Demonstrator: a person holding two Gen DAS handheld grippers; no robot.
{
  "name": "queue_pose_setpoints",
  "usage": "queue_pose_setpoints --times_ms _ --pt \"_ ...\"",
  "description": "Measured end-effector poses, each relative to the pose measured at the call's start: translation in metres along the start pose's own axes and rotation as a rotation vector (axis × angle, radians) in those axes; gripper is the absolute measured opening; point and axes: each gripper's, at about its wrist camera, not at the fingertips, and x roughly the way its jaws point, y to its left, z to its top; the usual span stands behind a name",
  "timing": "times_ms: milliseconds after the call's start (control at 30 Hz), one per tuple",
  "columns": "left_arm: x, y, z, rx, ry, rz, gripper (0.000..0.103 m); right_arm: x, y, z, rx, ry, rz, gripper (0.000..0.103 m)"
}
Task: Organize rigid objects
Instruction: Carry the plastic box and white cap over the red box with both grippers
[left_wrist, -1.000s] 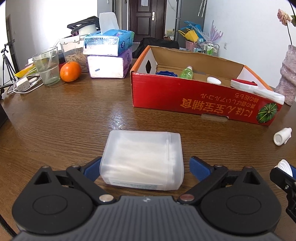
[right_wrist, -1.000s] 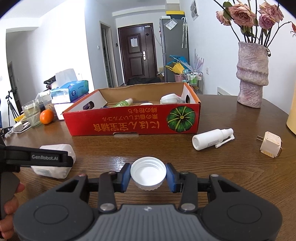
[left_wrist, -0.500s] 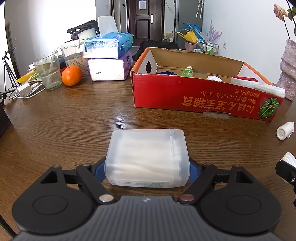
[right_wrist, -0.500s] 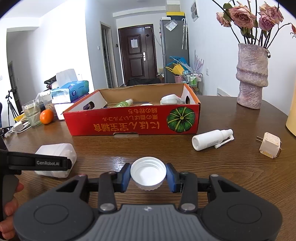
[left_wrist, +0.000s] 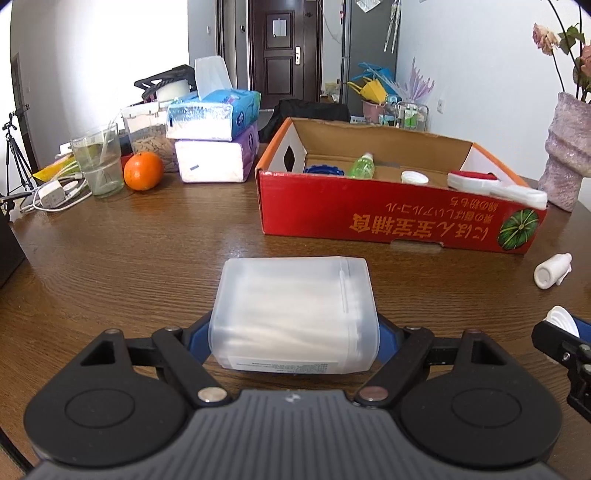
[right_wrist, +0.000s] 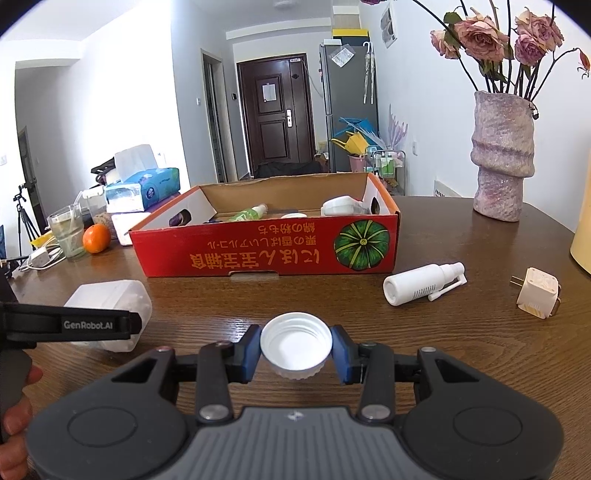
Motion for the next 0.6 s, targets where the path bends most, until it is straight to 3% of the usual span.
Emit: queue_pose_setpoints --times_ms 600 --pt "-0.037 -0.02 0.017 -0.011 -0.091 -0.033 0.083 -0.015 -0.007 0.02 0.016 -0.079 0.023 0.04"
